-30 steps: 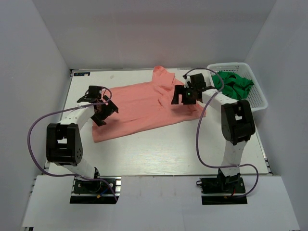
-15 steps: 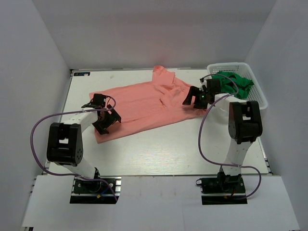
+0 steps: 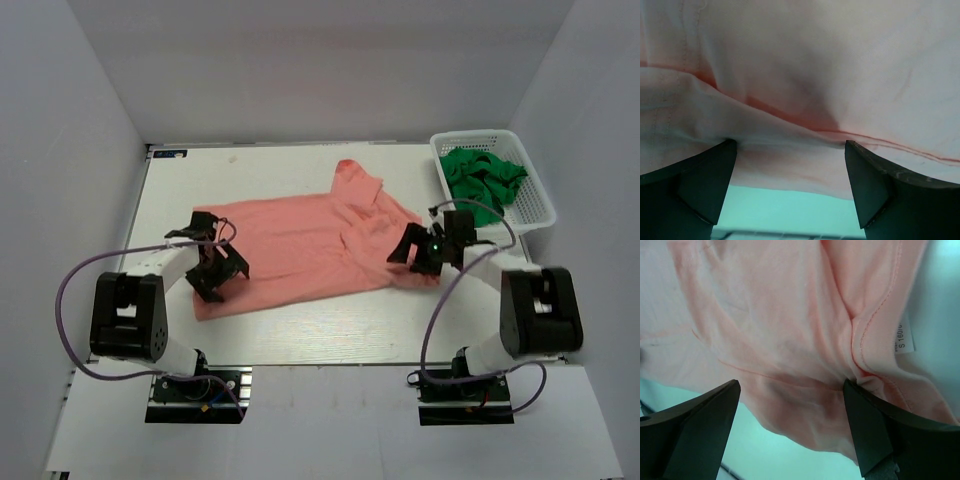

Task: Fold and stack the t-shirts
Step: Fold the flattened tshirt in 1/3 of the way, then grap the side of the flattened tshirt furthest away from the robot with both arms

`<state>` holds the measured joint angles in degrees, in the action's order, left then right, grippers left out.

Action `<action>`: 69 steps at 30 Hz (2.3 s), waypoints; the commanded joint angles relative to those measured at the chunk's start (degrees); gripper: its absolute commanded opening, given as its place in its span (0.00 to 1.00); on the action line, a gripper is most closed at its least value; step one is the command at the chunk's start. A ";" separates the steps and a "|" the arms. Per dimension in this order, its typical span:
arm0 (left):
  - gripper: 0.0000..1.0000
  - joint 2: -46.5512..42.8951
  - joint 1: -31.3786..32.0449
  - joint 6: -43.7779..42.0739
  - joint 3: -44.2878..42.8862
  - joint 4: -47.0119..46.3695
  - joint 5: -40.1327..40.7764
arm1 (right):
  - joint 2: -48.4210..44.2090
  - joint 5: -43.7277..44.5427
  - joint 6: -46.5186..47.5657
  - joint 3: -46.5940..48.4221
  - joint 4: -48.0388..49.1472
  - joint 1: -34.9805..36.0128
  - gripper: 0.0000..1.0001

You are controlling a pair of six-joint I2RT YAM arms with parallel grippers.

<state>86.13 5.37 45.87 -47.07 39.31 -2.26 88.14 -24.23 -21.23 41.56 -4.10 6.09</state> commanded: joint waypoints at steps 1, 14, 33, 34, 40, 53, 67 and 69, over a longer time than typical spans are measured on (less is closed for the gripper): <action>1.00 -2.87 0.17 1.07 6.28 13.59 -1.51 | -6.29 5.33 -3.28 -7.36 -12.58 0.42 0.90; 1.00 -8.97 0.17 -5.26 -13.83 6.23 1.47 | -10.05 9.63 14.55 20.03 -23.24 7.96 0.90; 1.00 9.75 0.70 -9.39 -14.89 -5.65 -4.86 | 39.90 3.50 39.60 72.69 -29.38 14.30 0.90; 1.00 10.28 0.70 -9.39 -14.37 -5.65 -4.86 | 40.79 2.96 39.26 74.00 -29.56 14.30 0.90; 1.00 14.33 0.70 -9.39 -14.89 -5.03 -3.81 | 45.01 -0.20 36.53 74.19 -25.97 14.13 0.90; 1.00 16.09 0.70 -8.86 -16.56 -3.45 -1.43 | 49.68 -1.79 34.33 75.77 -22.27 13.78 0.90; 1.00 17.23 0.70 -8.86 -17.18 -3.45 -2.57 | 50.64 -4.42 35.21 75.60 -20.68 12.99 0.90; 1.00 17.23 0.70 -8.86 -17.70 -3.45 -2.57 | 51.34 -4.51 35.47 75.60 -21.39 13.07 0.90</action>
<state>101.84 5.87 37.47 -64.27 36.16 -5.65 138.06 -26.76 13.56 115.04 -25.36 19.46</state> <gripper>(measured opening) 0.997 0.897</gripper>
